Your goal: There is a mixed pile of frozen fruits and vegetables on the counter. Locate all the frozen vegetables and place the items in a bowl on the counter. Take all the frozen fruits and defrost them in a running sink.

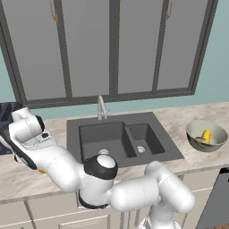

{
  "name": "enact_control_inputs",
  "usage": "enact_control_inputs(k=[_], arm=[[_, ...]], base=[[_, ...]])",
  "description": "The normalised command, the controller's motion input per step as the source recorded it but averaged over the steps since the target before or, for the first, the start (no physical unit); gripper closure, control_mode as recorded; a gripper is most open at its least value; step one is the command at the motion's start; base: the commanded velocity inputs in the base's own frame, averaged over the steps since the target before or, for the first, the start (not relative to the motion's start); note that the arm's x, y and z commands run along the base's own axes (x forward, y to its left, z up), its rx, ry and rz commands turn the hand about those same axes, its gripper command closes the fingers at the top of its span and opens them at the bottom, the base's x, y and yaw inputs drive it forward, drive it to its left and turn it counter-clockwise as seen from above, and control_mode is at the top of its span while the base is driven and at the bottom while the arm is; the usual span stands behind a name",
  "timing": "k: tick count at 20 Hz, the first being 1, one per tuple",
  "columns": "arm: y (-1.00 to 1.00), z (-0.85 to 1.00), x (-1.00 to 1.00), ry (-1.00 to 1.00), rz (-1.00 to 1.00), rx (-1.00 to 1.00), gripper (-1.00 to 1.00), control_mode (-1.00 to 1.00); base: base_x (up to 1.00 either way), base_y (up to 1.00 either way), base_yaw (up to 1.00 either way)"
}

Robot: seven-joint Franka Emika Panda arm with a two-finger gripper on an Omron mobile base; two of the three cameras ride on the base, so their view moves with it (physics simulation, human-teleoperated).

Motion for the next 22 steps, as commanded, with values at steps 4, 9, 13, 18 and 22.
enact_control_inputs(k=[4, 9, 13, 18, 22], arm=[[-0.13, -0.11, -0.10, 0.01, 0.00, 0.01, -1.00, -1.00], [-0.03, -0.16, -0.05, 0.01, 0.00, 0.00, -1.00, -1.00], [0.00, -0.19, -0.13, 0.03, 0.00, 0.00, -1.00, -1.00], [-0.01, -0.17, -0.01, 0.03, 0.00, 0.00, -1.00, -1.00], [-0.02, -0.18, 0.00, 0.03, 0.00, 0.01, 1.00, -1.00]], base=[[0.00, 0.00, 0.00], [0.00, 0.00, 0.00], [0.00, 0.00, 0.00], [0.00, 0.00, 0.00], [0.00, 0.00, 0.00]])
